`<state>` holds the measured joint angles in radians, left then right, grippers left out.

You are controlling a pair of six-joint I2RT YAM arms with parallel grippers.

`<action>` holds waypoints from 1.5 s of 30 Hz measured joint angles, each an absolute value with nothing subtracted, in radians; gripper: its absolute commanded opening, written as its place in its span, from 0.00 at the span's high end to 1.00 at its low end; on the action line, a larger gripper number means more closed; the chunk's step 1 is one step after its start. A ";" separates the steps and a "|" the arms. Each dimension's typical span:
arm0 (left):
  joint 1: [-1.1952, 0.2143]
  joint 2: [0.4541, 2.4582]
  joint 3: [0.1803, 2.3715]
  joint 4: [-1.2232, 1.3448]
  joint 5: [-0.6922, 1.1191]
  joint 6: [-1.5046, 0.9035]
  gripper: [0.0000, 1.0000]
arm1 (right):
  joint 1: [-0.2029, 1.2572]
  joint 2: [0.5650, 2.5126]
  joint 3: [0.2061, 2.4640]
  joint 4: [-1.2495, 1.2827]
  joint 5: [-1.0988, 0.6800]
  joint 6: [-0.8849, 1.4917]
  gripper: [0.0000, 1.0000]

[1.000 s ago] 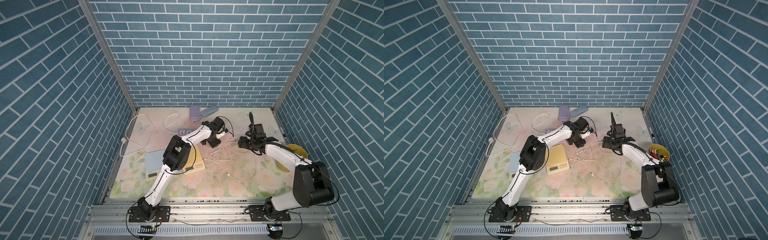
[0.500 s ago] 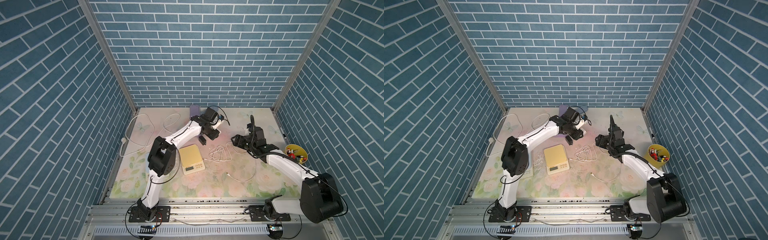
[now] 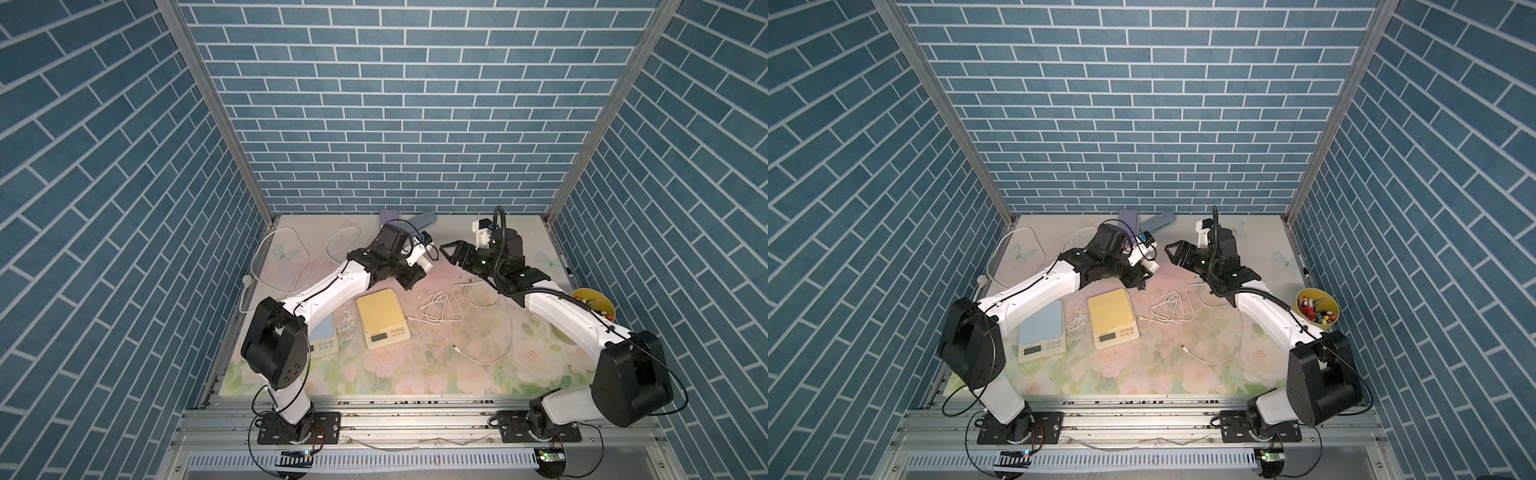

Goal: Charge the electronic scale
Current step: Pick up the plug from the center of the board, then adjust the socket at the center of the board.

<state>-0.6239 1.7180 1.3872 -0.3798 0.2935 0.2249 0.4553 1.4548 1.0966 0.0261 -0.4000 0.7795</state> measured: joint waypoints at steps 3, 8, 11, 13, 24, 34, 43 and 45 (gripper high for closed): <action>-0.622 1.697 1.351 -0.373 0.290 0.239 0.70 | 0.490 1.510 1.185 -0.018 -0.445 0.777 0.25; -0.613 1.649 1.319 -0.348 0.272 0.245 0.69 | 0.506 1.584 1.262 -0.094 -0.484 0.778 0.26; -0.613 1.619 1.293 -0.286 0.270 0.244 0.68 | 0.528 1.616 1.267 -0.135 -0.518 0.779 0.26; -0.613 1.598 1.267 -0.249 0.270 0.244 0.68 | 0.537 1.635 1.267 -0.154 -0.541 0.781 0.27; -0.591 1.564 1.207 -0.185 0.295 0.225 0.50 | 0.566 1.704 1.365 -0.205 -0.641 0.674 1.00; -0.458 1.446 1.165 -0.150 0.345 0.112 0.11 | 0.582 1.824 1.635 -0.461 -0.608 0.287 1.00; -0.217 1.393 1.116 -0.168 0.460 -0.137 0.13 | 0.592 2.235 2.169 -0.588 -0.598 -0.117 1.00; -0.167 1.434 1.124 -0.183 0.465 -0.193 0.15 | 0.598 2.349 2.302 -0.607 -0.598 -0.163 1.00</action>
<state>-0.1665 1.4338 1.1236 -0.1825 0.4648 -0.1932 0.5980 2.3486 2.3020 -0.6067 -0.5980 -0.1635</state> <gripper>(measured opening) 0.864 0.283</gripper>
